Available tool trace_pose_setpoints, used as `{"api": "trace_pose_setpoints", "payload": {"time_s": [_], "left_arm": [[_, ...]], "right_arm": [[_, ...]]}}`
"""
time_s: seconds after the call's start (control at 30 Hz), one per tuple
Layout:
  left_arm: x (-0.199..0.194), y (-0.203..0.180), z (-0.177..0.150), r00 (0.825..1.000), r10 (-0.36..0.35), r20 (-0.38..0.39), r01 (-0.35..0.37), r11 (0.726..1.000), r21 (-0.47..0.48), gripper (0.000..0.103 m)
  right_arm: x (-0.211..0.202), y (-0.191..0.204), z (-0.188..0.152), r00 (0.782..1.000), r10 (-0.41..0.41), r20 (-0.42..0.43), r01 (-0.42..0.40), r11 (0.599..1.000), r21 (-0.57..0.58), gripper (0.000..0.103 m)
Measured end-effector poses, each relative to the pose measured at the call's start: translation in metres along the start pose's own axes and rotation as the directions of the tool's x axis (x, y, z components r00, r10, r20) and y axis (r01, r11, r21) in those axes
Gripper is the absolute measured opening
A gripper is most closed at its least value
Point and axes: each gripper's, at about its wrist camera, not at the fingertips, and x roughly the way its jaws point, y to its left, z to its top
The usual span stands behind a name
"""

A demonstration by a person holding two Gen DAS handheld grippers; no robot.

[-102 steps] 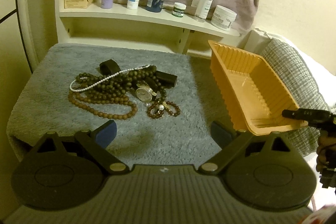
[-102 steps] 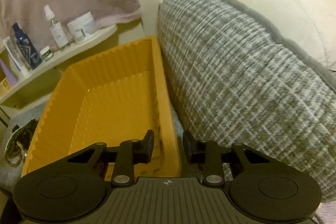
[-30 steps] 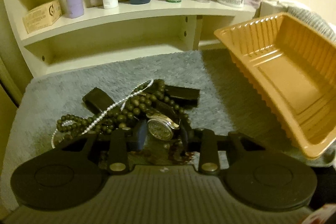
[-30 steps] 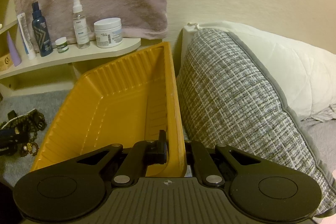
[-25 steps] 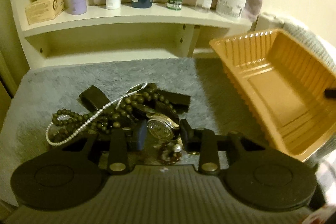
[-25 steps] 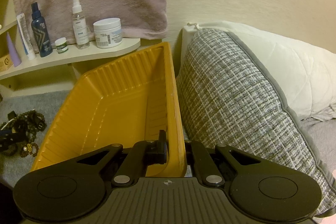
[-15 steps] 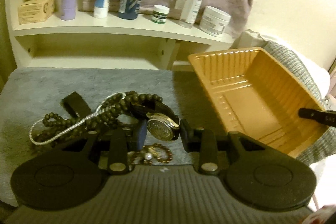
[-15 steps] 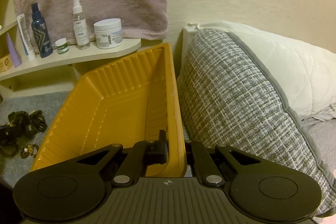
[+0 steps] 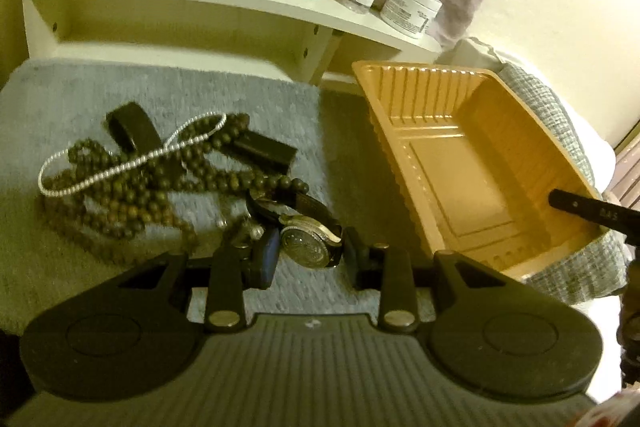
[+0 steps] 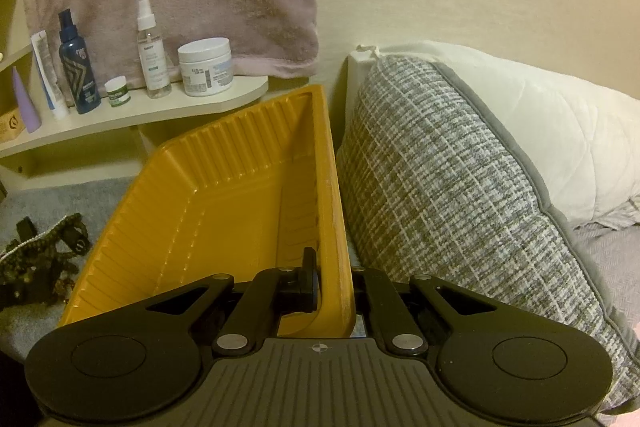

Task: Organize jewelry
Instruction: 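Carry the watch into the orange tray and open the left tool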

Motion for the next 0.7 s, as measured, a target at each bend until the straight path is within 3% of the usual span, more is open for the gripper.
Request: {"api": "trace_pose_setpoints", "payload": {"time_s": [0.17,0.33,0.53,0.7], "left_arm": [[-0.005,-0.001,-0.001,0.999,-0.048,-0.012,0.048,0.998,-0.052,0.030],[-0.016,-0.009,0.007,0.997,-0.075,0.035,0.076,0.997,-0.033,0.030],[-0.019,-0.035,0.024,0.988,-0.130,0.082,0.125,0.990,0.061,0.030],[-0.004,-0.067,0.022,0.980,-0.191,0.058,0.178,0.968,0.174,0.030]], "right_arm": [[0.000,0.000,0.000,1.000,0.000,0.001,0.000,1.000,0.001,0.004],[-0.001,0.000,0.000,1.000,0.000,0.001,0.000,1.000,-0.002,0.004],[-0.001,0.000,0.000,1.000,0.002,0.001,-0.002,1.000,-0.001,0.004],[-0.001,0.001,-0.001,1.000,0.002,0.003,-0.002,1.000,-0.002,0.004]]}}
